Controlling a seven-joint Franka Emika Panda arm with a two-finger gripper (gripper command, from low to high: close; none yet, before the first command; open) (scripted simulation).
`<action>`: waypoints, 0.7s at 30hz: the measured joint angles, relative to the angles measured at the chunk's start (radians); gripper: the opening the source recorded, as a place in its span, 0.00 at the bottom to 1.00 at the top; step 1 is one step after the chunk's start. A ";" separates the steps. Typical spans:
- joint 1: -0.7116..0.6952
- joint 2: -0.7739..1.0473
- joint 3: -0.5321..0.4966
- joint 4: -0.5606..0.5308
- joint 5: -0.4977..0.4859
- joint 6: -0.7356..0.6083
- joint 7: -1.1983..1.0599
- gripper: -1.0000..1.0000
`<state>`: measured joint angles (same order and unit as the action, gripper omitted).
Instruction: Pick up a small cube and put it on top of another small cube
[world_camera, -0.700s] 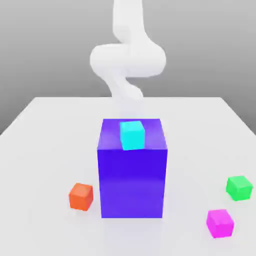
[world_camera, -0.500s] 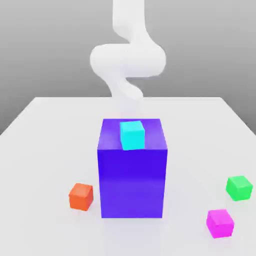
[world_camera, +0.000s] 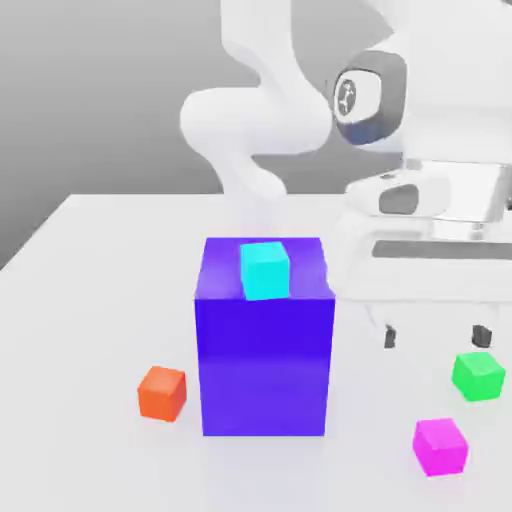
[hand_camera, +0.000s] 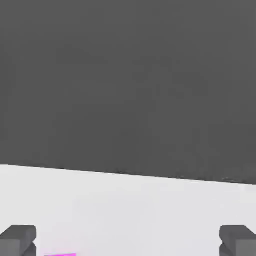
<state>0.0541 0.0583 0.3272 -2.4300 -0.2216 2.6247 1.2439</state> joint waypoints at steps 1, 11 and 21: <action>0.011 0.036 0.002 -0.006 -0.006 0.014 0.016 0.50; 0.161 0.385 -0.091 0.005 -0.121 0.218 0.167 0.00; 0.120 0.300 -0.038 -0.016 -0.059 0.157 0.120 0.00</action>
<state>0.1745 0.3587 0.2894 -2.4463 -0.2808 2.7814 1.3644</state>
